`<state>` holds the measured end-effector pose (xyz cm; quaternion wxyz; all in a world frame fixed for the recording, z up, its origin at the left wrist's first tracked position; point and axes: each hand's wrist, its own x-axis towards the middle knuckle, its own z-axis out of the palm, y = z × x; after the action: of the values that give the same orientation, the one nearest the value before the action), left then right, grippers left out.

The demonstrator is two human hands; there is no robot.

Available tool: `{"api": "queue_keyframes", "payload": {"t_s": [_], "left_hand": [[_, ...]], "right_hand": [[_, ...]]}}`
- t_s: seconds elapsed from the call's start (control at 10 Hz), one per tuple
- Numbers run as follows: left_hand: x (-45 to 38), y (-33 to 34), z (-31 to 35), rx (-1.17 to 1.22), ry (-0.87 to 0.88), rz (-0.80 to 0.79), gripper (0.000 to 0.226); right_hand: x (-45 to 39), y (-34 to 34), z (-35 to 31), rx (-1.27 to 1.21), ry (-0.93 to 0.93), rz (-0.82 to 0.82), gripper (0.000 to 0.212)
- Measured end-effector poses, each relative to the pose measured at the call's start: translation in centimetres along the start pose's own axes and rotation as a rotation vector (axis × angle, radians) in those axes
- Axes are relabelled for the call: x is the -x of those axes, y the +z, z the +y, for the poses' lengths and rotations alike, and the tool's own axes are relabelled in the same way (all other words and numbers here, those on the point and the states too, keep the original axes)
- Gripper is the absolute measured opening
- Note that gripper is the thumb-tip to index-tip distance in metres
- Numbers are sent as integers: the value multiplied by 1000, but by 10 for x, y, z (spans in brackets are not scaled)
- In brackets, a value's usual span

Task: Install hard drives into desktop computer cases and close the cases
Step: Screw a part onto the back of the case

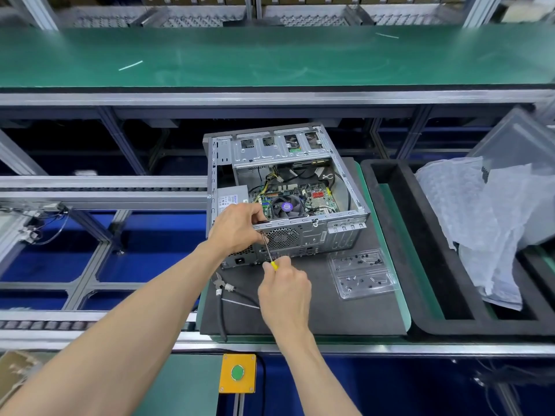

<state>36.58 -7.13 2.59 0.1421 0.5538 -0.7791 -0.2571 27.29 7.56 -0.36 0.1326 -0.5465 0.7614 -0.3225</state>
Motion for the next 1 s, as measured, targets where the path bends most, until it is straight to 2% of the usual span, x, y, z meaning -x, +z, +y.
{"api": "queue_keyframes", "payload": {"t_s": [0.1, 0.2, 0.3, 0.4, 0.5, 0.6, 0.7, 0.8, 0.9, 1.0], "left_hand": [[0, 0, 2, 0, -2, 7, 41], [1, 0, 2, 3, -7, 7, 41], [2, -1, 3, 2, -9, 2, 42], [2, -2, 4, 2, -4, 2, 43], [1, -1, 4, -2, 0, 0, 41], [1, -2, 4, -7, -8, 1, 39], [2, -2, 4, -5, -4, -1, 40], [2, -2, 4, -2, 5, -6, 39], [2, -2, 4, -3, 1, 0, 40], [0, -1, 3, -4, 2, 2, 40]], "right_hand": [[-13, -8, 0, -1164, 828, -250, 27], [-15, -15, -1, -1481, 996, -323, 27], [-8, -14, -1, -487, 409, -165, 27], [1, -6, 1, 206, -89, 39, 20], [-8, -8, 2, -353, 260, -92, 23], [-15, -17, -1, -1378, 954, -312, 23], [-15, -20, -1, -1279, 891, -307, 26], [-6, -14, 5, -119, 131, -10, 23], [-2, -11, 4, 320, -233, 139, 20], [-12, -12, 4, -397, 304, -88, 29]]}}
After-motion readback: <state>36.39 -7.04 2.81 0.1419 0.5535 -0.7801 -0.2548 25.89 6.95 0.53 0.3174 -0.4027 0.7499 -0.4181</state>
